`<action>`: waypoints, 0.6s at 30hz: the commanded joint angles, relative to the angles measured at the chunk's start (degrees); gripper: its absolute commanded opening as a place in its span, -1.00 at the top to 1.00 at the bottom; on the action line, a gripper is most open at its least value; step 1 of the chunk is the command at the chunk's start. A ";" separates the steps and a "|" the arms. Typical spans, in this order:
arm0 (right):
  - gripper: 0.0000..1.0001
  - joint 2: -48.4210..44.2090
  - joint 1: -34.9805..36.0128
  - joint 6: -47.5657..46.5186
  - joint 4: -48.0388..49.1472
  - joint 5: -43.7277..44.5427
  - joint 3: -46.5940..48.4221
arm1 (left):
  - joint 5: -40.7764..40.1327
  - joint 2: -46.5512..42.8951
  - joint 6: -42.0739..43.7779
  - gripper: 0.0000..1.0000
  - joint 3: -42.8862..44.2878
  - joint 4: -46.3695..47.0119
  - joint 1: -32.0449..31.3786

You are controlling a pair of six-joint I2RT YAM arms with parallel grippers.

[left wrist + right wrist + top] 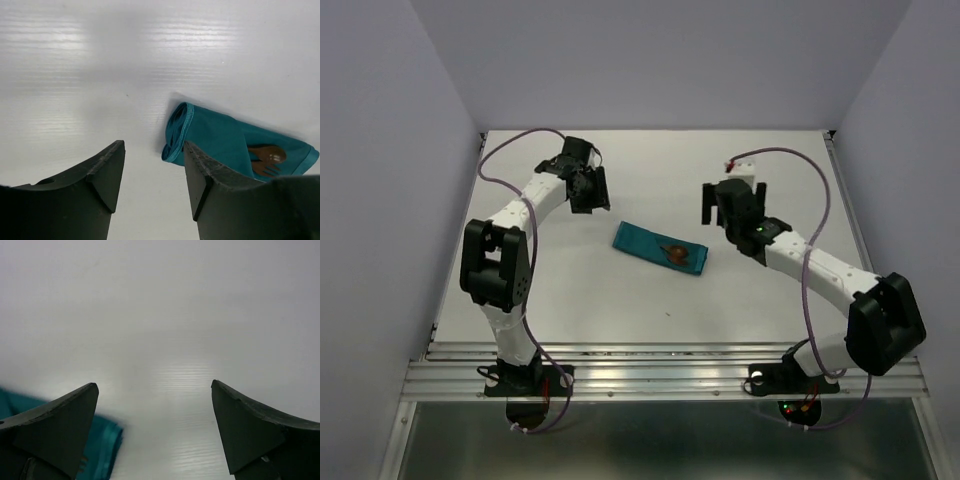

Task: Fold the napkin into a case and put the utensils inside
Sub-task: Reset both arms

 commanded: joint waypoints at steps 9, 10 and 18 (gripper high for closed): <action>-1.00 -19.26 -18.35 28.43 -4.70 10.69 -11.97 | -5.90 -18.88 1.27 -0.28 -0.55 2.99 2.69; -1.00 -19.52 -18.35 29.13 -5.50 11.39 -11.97 | -5.90 -19.94 1.00 -0.28 -0.82 3.52 2.86; -1.00 -17.77 -18.35 30.90 -10.52 11.40 -10.56 | 0.34 -25.22 -1.81 -0.33 1.55 6.87 5.15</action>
